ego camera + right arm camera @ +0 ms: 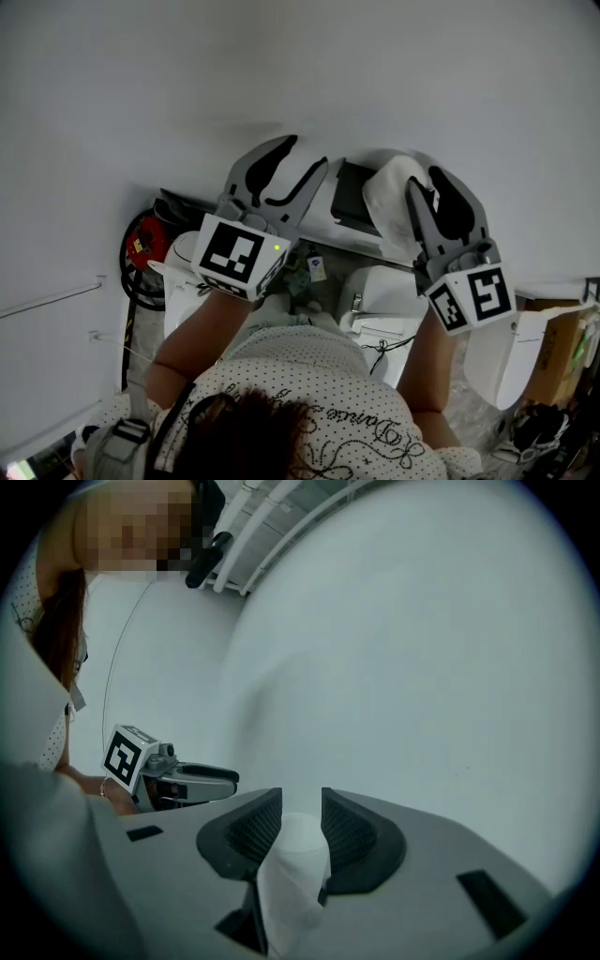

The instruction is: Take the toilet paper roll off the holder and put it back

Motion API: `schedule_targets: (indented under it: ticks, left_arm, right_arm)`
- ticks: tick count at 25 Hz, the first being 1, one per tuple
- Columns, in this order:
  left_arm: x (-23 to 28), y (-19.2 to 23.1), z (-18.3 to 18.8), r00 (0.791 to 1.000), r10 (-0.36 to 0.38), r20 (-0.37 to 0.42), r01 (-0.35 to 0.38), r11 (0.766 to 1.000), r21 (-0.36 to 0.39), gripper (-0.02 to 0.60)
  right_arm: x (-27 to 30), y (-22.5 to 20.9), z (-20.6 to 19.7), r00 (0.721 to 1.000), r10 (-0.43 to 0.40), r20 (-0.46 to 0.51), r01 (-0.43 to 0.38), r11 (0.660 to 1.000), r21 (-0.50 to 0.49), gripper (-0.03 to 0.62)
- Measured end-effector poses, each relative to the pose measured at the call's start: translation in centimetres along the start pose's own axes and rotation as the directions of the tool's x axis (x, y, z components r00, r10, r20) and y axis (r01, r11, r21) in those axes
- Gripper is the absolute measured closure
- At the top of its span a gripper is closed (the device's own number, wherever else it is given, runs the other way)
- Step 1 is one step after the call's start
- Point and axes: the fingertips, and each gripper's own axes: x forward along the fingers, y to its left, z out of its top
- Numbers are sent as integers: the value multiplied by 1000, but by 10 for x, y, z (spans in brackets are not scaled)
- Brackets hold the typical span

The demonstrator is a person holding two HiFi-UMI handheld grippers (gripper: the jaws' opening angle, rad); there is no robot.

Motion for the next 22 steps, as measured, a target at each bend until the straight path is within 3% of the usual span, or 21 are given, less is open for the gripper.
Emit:
schedule_targets:
  ticks: [4,9,22]
  left_arm:
    - [-2,-4,-3,1000,0,5,0,1000,-7,475]
    - [-5,-10,-5,1000,-4,16,4,1000,-19,529]
    - [-23,-14,-14,1000,-15,19,16,999,-38,569]
  right_arm:
    - [-10,-3,-4,999,-35,13,34,999,26,492]
    - [-21,-5,-10,997,-75,15,75,997,32,540]
    - [-35,6,-27,990,-141,-3,141,990,21,582]
